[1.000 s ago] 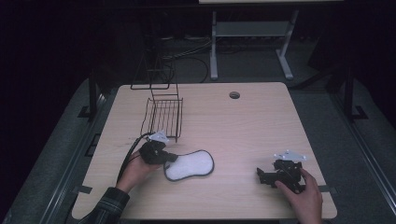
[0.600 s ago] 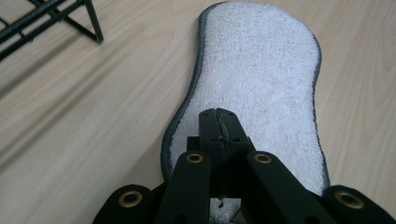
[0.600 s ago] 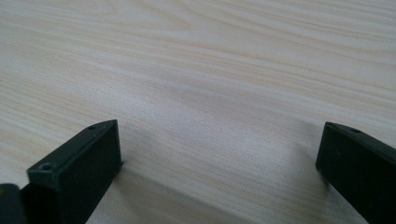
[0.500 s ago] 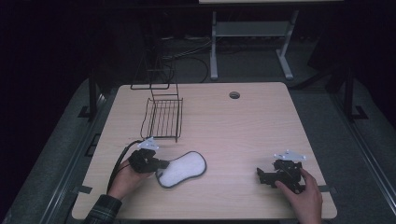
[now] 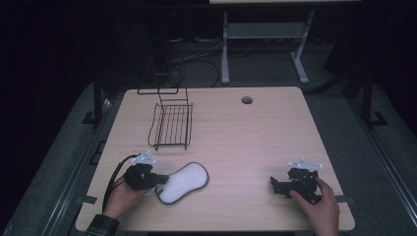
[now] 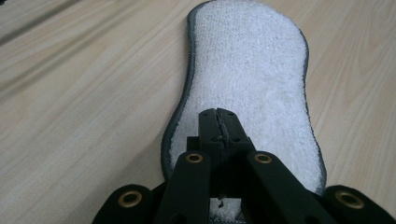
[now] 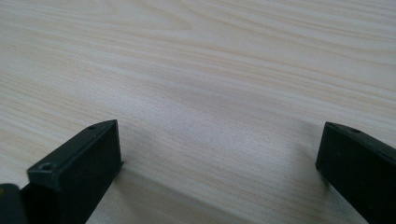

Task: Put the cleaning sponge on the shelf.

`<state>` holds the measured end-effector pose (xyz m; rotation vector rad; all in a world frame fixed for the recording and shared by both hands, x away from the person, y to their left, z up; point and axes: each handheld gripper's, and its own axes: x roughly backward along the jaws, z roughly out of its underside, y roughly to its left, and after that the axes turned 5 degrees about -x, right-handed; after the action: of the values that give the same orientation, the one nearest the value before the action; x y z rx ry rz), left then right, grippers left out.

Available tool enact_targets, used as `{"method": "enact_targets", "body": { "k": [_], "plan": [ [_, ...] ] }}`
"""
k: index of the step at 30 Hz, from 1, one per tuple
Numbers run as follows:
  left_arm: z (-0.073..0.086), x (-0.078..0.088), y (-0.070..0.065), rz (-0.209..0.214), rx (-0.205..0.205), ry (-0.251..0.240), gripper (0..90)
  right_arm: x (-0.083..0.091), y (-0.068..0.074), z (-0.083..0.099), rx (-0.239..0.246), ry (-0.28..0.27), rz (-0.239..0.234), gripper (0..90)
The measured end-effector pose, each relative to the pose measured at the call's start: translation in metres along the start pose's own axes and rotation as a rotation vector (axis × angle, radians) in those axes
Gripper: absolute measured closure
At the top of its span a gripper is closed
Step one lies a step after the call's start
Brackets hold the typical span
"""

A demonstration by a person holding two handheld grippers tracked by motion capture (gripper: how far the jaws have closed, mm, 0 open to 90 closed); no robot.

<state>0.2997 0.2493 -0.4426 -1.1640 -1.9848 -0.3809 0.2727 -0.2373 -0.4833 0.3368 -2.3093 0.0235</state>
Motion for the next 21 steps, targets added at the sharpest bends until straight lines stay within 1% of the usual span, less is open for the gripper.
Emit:
{"method": "enact_targets", "body": {
  "k": [4, 6, 7, 8, 9, 10, 13, 15, 16, 18, 21],
  "plan": [
    [-0.003, 0.002, -0.002, -0.002, -0.001, -0.019, 81.9, 0.000, 0.000, 0.000, 0.000, 0.000, 0.000, 0.0],
    [-0.004, 0.003, -0.002, 0.002, 0.012, -0.037, 77.2, 0.000, 0.000, 0.000, 0.000, 0.000, 0.000, 0.0],
    [-0.005, 0.003, -0.002, 0.003, 0.012, -0.042, 73.6, 0.000, 0.000, 0.000, 0.000, 0.000, 0.000, 0.0],
    [-0.006, 0.004, -0.002, 0.001, 0.022, -0.058, 70.3, 0.000, 0.000, 0.000, 0.000, 0.000, 0.000, 0.0],
    [-0.006, 0.004, -0.002, 0.001, 0.022, -0.058, 65.5, 0.000, 0.000, 0.000, 0.000, 0.000, 0.000, 0.0],
    [-0.008, 0.004, -0.002, 0.001, 0.035, -0.062, 60.9, 0.000, 0.000, 0.000, 0.000, 0.000, 0.000, 0.0],
    [-0.010, 0.003, -0.003, -0.009, 0.027, -0.076, 50.8, 0.000, 0.000, 0.000, 0.000, 0.000, 0.000, 0.0],
    [-0.011, 0.003, -0.003, -0.009, 0.031, -0.081, 46.2, 0.000, 0.000, 0.000, 0.000, 0.000, 0.000, 0.0],
    [-0.013, 0.002, -0.003, -0.009, 0.026, -0.089, 46.2, 0.000, 0.000, 0.000, 0.000, 0.000, 0.000, 0.0],
    [-0.014, 0.001, -0.004, -0.006, 0.024, -0.097, 36.0, 0.000, 0.000, 0.000, 0.000, 0.000, 0.000, 0.0],
    [-0.017, -0.002, -0.005, -0.007, 0.015, -0.103, 26.8, 0.000, 0.000, 0.000, 0.000, 0.000, 0.000, 0.0]
  ]
}}
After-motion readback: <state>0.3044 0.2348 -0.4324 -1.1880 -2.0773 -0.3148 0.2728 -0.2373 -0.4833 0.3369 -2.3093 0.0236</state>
